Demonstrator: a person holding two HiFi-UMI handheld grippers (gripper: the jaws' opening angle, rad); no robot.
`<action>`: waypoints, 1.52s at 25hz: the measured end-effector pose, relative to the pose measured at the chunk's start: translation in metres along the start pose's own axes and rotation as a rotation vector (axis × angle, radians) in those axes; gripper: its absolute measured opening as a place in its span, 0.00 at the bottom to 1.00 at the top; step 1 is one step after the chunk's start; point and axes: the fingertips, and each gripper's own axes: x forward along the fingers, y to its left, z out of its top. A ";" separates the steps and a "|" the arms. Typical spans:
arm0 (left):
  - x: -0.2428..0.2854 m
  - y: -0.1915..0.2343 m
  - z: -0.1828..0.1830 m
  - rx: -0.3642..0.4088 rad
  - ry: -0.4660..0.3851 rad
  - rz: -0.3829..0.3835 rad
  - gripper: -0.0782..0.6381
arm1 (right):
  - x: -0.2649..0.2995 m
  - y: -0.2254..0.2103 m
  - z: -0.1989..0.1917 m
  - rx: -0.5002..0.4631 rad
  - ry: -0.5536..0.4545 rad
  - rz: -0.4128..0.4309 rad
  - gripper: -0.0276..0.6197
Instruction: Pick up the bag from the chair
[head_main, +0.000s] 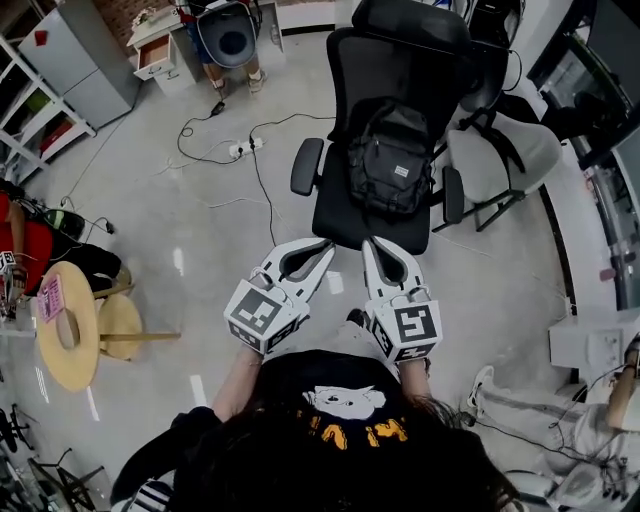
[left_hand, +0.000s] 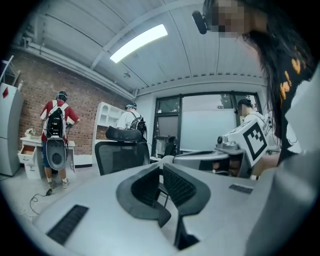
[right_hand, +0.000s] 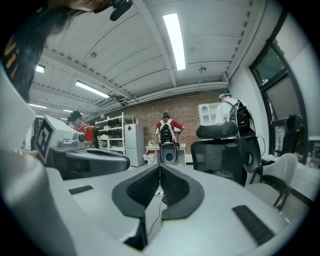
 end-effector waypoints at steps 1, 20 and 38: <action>0.011 0.000 0.002 0.000 0.001 0.010 0.15 | 0.003 -0.011 0.002 0.004 -0.002 0.012 0.05; 0.117 -0.003 -0.001 -0.034 0.057 0.127 0.15 | 0.021 -0.119 -0.006 0.036 -0.002 0.131 0.05; 0.161 0.031 -0.015 -0.040 0.104 0.051 0.15 | 0.062 -0.160 -0.017 0.043 0.032 0.063 0.05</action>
